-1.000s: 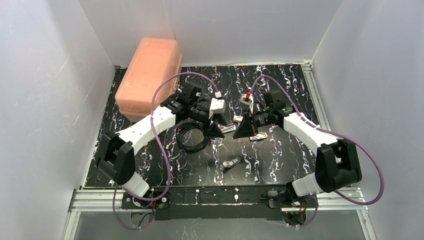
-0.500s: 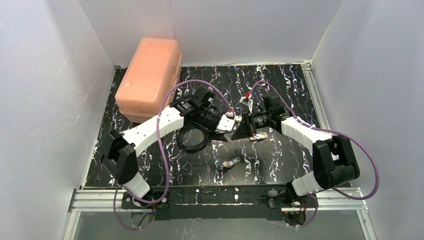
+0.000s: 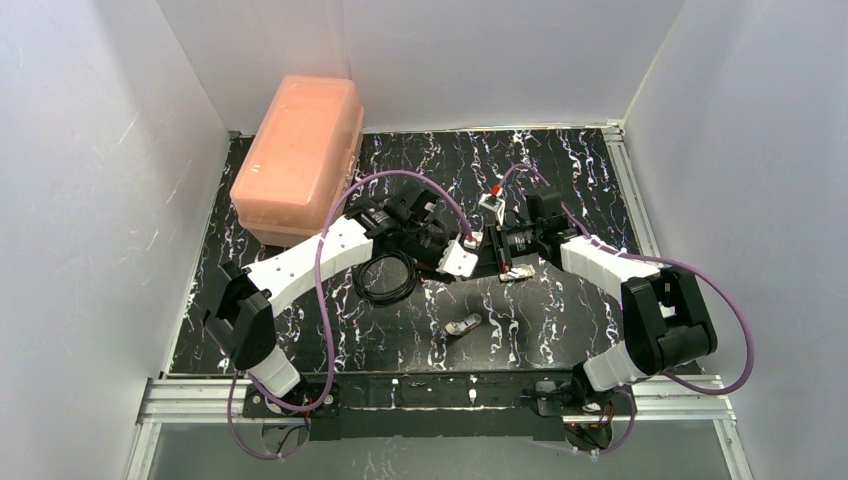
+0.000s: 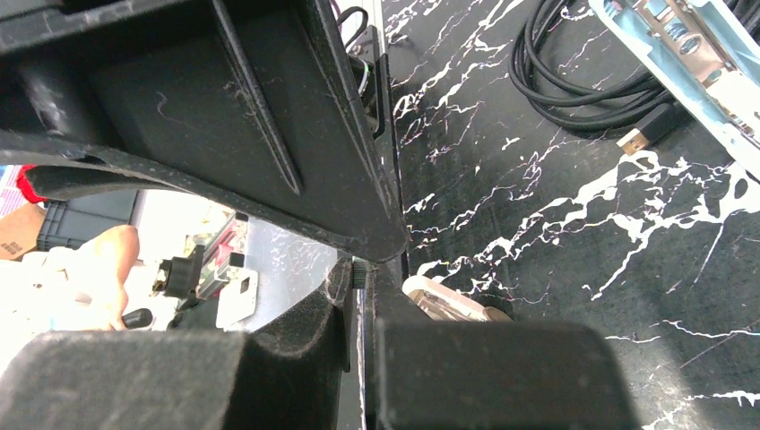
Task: Load the staples into the stapler
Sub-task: Pick up the staple from the staple box, then move the stapler to the center of the board.
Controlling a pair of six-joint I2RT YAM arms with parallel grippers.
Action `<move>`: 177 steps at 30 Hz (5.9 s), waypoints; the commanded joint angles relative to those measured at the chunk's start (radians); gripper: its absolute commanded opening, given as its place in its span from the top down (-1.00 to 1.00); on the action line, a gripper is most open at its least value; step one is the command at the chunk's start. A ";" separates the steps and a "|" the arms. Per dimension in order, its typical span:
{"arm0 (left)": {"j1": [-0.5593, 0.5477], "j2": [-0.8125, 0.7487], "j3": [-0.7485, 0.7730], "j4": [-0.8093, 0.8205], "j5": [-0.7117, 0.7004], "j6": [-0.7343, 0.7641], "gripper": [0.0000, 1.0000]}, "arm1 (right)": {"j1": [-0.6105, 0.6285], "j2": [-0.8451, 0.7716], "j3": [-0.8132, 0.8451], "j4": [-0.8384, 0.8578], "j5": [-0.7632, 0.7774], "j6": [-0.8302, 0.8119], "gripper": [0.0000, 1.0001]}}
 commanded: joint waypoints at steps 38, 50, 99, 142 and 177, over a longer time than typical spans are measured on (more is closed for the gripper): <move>-0.043 -0.018 -0.010 0.003 -0.102 -0.028 0.72 | -0.032 -0.041 0.032 -0.070 0.009 -0.070 0.16; -0.024 0.032 -0.059 0.139 -0.210 -0.265 0.65 | -0.118 -0.083 0.182 -0.446 0.119 -0.480 0.12; 0.267 0.089 0.133 0.058 -0.015 -0.810 0.60 | -0.046 0.401 0.501 -0.515 0.346 -0.996 -0.01; 0.305 -0.020 0.020 0.029 0.016 -0.739 0.61 | 0.148 0.206 0.174 -0.127 0.802 -0.695 0.20; 0.283 -0.009 0.063 -0.076 0.104 -0.615 0.60 | 0.204 -0.087 -0.065 -0.301 0.937 -0.608 0.55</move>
